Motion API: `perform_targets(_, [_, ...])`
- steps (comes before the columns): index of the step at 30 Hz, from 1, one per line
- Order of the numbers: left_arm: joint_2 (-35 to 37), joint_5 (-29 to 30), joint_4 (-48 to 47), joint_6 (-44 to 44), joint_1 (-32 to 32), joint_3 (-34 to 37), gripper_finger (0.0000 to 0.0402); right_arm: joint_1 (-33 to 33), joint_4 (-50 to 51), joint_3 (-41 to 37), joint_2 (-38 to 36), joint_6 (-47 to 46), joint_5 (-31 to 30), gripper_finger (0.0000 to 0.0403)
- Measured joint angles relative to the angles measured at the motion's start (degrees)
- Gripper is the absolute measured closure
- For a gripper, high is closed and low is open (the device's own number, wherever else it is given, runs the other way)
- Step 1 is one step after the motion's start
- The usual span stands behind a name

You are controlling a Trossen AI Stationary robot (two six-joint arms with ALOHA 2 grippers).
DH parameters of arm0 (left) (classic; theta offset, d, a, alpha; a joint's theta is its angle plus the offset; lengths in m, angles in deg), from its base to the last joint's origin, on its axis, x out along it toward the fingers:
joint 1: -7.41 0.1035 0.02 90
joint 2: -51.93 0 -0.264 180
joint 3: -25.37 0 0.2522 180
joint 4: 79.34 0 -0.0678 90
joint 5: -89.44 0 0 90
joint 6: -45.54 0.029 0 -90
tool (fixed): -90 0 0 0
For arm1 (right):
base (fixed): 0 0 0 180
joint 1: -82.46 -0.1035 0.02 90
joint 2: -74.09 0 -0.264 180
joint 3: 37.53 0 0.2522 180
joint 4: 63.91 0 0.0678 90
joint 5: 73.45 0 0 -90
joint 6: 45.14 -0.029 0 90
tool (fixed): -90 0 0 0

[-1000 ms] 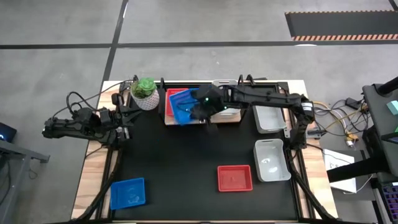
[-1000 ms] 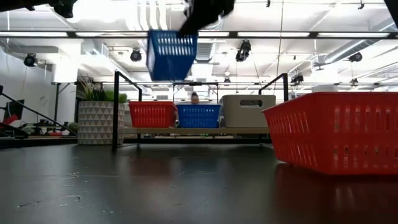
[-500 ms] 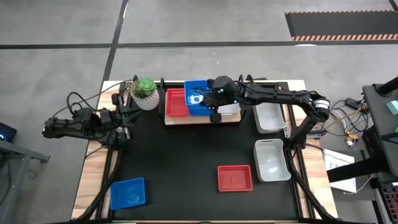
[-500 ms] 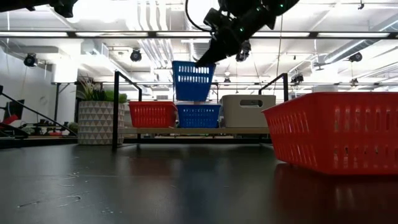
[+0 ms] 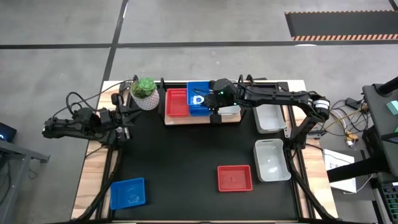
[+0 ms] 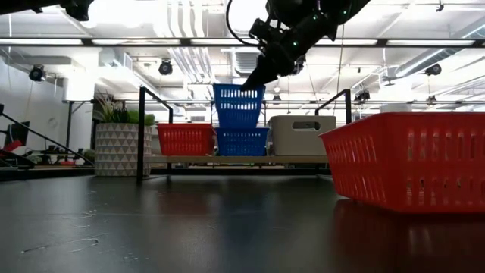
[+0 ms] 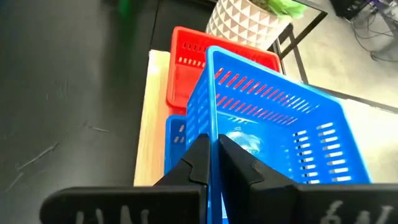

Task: Stack baskets on shelf by color
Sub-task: Stack the top blue basket on top of the blue basket on the shelf

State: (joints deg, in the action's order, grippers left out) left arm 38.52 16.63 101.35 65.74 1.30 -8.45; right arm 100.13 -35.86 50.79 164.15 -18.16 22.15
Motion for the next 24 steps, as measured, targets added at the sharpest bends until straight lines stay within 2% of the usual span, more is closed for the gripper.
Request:
perform_targets(18, [-0.04,0.00,0.08,0.00,0.00,0.00,0.0364,0.00,-0.18,-1.97,0.07,-0.95,-0.17,0.0392])
perform_targets(24, [-0.04,0.00,0.10,-0.02,0.00,0.00,0.0364,0.00,-3.28,-3.94,0.07,-1.84,-0.26,0.0392])
